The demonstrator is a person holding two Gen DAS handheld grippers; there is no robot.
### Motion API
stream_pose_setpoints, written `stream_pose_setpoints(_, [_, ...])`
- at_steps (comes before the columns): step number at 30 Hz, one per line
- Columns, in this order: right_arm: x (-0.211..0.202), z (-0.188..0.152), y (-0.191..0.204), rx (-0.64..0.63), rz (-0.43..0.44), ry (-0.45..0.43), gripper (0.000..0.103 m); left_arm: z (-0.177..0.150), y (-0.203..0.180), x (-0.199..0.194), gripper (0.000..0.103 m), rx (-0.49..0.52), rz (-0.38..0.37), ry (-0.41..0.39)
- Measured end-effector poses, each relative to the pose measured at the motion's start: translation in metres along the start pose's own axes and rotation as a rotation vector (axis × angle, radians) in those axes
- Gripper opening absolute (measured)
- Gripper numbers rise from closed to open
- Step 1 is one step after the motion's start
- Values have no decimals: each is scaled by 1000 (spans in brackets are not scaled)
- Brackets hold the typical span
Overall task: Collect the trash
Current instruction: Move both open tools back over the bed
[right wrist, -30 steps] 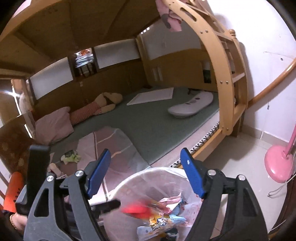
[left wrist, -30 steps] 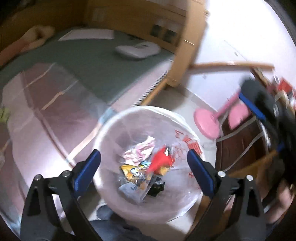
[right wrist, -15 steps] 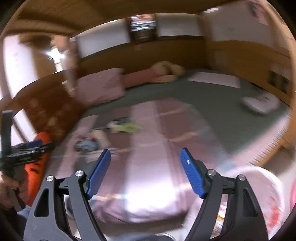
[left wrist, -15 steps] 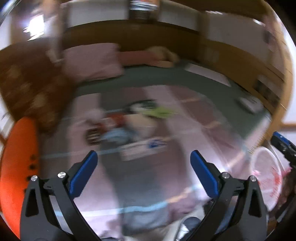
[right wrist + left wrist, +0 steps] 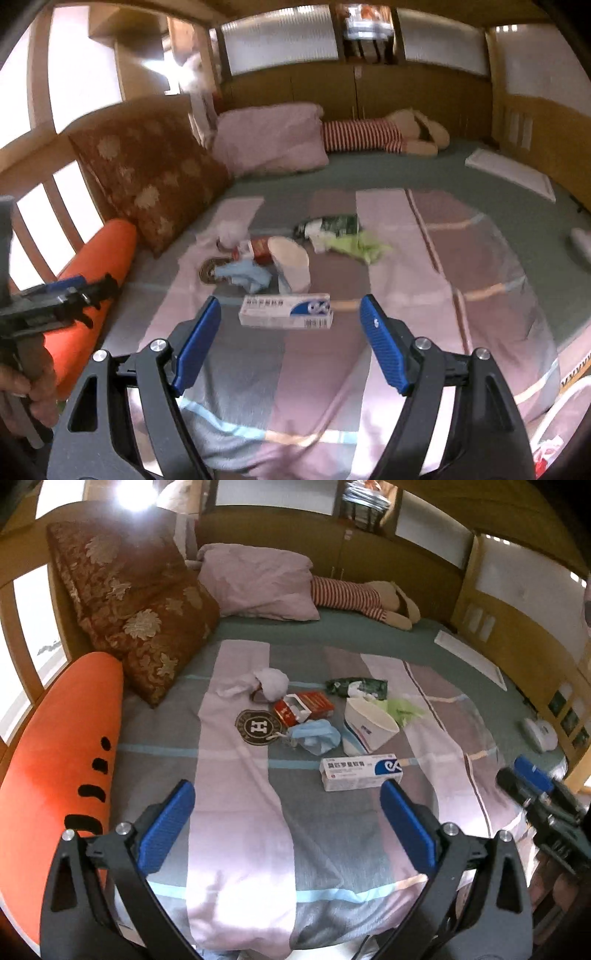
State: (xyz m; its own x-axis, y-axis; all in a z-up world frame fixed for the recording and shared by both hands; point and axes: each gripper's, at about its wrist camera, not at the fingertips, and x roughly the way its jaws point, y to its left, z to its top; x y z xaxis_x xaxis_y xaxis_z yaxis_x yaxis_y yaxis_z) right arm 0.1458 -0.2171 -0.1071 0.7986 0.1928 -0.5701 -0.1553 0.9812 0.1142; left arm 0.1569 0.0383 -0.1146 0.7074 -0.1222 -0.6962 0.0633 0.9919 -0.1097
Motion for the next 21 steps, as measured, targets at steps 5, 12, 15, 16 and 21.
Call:
stream_pose_setpoints(5, [1,-3,-2,10,18,26,76,-3,-9,6,100,41,-5,9])
stream_pose_setpoints(12, [6,-2,-1,-1,27,29,76,-4,-9,10,100,40,-7,24])
stream_pose_setpoints(15, [7,-2,-1,4,28,30,76,-5,-10,11,100,46,-9,27])
stream_pose_setpoints(16, [7,-2,-1,2,27,30,76,-5,-10,12,100,49,-8,28])
stream_pose_setpoints(21, [8,-2,0,2,26,29,76,-6,-11,12,100,51,-7,29])
